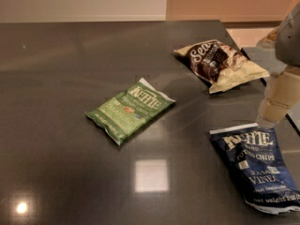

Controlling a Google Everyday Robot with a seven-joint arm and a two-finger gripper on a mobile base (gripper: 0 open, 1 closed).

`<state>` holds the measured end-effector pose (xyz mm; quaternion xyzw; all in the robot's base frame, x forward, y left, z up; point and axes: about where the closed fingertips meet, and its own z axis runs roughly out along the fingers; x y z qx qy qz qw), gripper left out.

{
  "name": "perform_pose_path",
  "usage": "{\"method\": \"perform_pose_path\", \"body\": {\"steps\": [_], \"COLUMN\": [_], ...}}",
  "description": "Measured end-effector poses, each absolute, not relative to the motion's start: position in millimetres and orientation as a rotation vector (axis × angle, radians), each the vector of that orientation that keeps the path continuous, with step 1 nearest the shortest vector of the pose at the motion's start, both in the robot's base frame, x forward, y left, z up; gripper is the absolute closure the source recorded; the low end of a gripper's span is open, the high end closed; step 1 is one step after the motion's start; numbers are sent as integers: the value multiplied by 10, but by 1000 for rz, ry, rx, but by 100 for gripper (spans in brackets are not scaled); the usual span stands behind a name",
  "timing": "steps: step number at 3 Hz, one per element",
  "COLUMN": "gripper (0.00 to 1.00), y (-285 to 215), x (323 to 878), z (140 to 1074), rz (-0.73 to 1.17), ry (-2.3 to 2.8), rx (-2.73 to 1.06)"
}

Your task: Move blue chip bag near green jalapeno chip bag

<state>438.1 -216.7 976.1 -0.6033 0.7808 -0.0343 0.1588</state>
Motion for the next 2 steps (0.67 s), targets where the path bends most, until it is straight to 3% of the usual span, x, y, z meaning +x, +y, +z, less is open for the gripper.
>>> {"method": "perform_pose_path", "body": {"steps": [2], "gripper": [0], "y": [-2167], "x": [4381], "z": [9761], "rz": [-98], "ry": [2232], "rx": [-1725]}}
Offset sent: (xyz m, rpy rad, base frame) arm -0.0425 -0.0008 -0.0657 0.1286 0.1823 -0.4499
